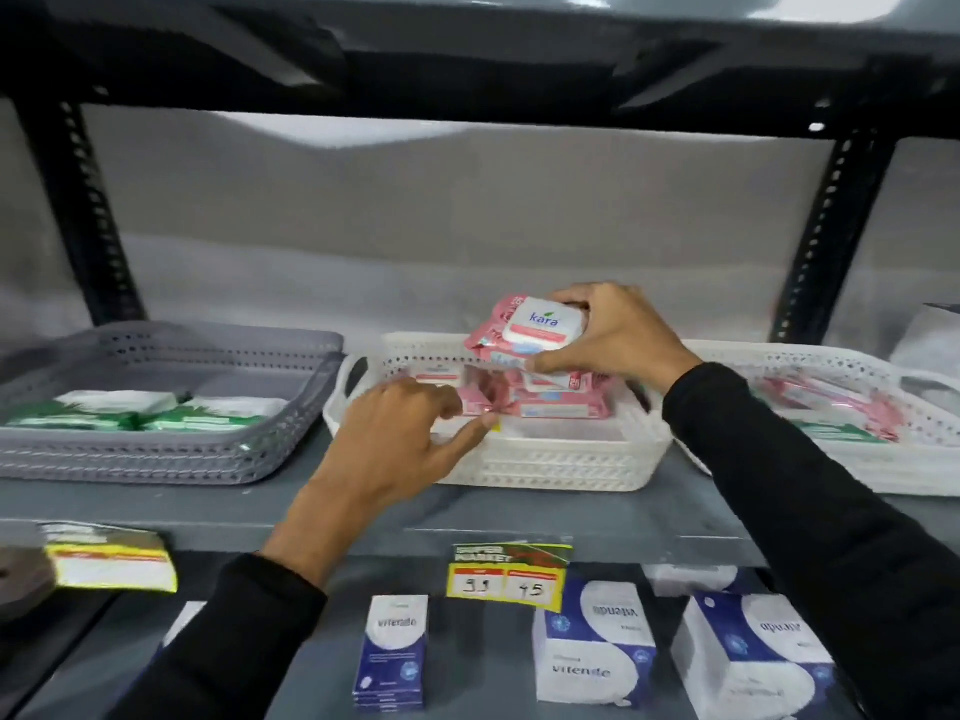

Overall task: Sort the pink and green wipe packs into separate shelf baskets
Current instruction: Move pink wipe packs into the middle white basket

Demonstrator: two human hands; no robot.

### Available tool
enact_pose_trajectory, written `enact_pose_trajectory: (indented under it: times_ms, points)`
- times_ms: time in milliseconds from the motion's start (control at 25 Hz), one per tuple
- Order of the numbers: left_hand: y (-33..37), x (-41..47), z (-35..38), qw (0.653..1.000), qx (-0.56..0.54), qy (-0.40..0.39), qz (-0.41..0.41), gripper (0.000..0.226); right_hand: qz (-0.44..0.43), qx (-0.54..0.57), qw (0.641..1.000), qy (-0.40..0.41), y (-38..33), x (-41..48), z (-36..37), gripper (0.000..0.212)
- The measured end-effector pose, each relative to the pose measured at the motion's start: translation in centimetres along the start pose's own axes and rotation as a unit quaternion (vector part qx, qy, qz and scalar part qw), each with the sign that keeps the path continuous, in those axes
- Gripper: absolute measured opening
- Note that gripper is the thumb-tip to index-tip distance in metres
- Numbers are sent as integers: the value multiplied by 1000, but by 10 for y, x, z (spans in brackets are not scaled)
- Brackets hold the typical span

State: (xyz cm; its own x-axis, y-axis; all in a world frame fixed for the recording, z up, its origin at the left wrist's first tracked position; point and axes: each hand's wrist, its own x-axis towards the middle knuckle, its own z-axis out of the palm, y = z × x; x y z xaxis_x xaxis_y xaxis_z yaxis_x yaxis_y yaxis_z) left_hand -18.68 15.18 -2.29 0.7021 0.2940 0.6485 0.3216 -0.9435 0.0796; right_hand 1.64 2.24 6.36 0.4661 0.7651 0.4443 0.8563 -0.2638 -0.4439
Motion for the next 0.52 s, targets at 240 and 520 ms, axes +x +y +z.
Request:
enact_pose_trajectory:
  times_ms: [240, 520]
  points:
    - [-51, -40, -4, 997, 49, 57, 28, 47, -41, -12, 993, -109, -57, 26, 90, 78]
    - [-54, -46, 13, 994, 25, 95, 45, 40, -21, -90, 984, -153, -47, 33, 130, 80]
